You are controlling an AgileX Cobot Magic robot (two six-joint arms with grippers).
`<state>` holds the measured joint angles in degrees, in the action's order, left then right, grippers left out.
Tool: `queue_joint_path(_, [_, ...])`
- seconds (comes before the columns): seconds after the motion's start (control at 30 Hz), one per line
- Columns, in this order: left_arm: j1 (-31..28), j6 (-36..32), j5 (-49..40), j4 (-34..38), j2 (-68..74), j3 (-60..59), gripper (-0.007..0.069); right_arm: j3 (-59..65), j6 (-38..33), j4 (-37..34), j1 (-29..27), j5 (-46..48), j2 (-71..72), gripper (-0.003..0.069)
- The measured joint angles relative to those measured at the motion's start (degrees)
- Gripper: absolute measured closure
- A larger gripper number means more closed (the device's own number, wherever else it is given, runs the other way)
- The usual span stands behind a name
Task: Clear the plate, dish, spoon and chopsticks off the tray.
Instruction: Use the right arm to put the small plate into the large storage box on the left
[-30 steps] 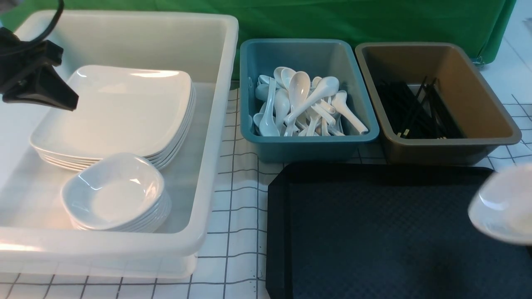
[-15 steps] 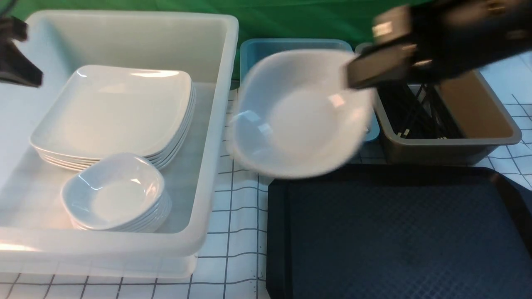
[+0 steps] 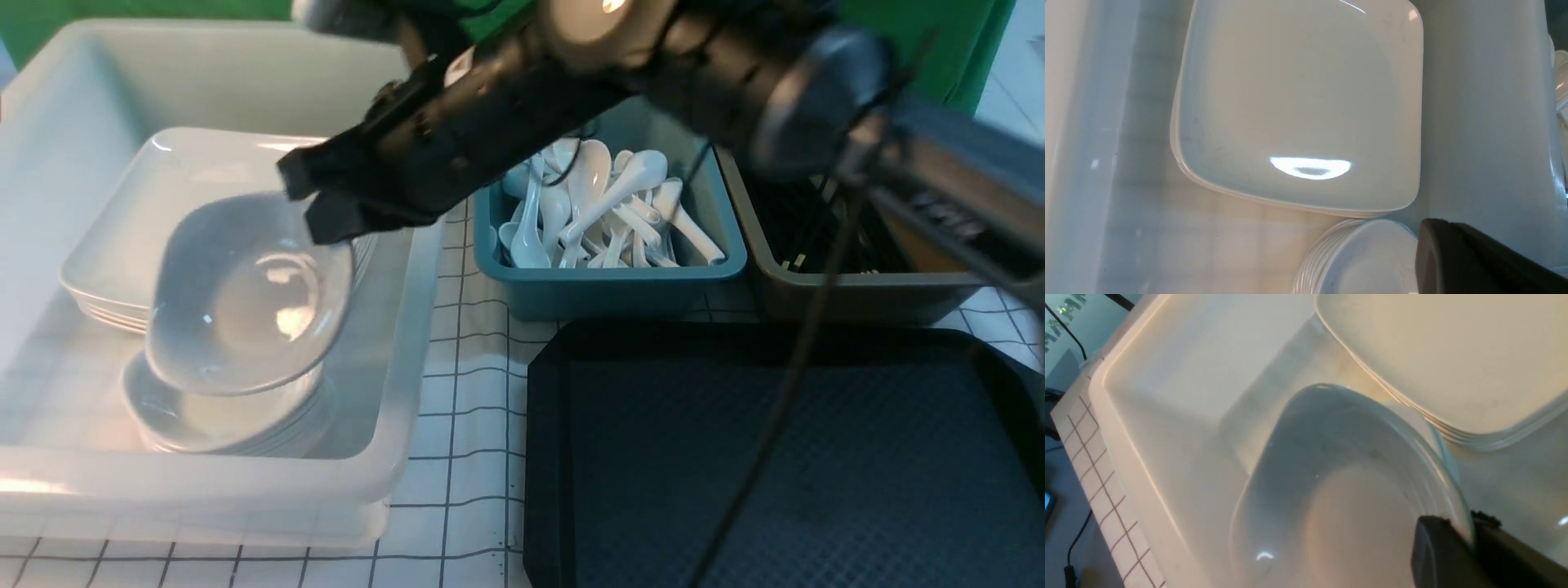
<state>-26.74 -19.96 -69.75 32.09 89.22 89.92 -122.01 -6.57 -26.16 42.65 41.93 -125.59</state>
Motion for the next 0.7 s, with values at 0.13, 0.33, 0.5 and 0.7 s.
queue_joint_path(0.13, [0.00, 0.62, 0.02, -0.33, -0.04, 0.02, 0.0627, -2.38, 0.05, -0.11, 1.52, -1.33, -3.89, 0.0568])
queue_joint_path(0.33, [0.00, 0.66, 0.02, -0.33, -0.04, 0.02, 0.0625, -2.68, -0.01, -0.13, 3.34, -3.72, -6.07, 0.0501])
queue_joint_path(0.5, [0.00, 0.66, -0.02, -0.15, -0.04, 0.02, 0.0625, -2.73, -0.43, -0.18, 3.44, -4.04, -6.51, 0.0385])
queue_joint_path(0.7, [0.00, 0.66, -0.02, -0.13, -0.04, 0.02, 0.0625, -2.73, -1.55, 1.23, 3.30, -0.01, -5.66, 0.0326])
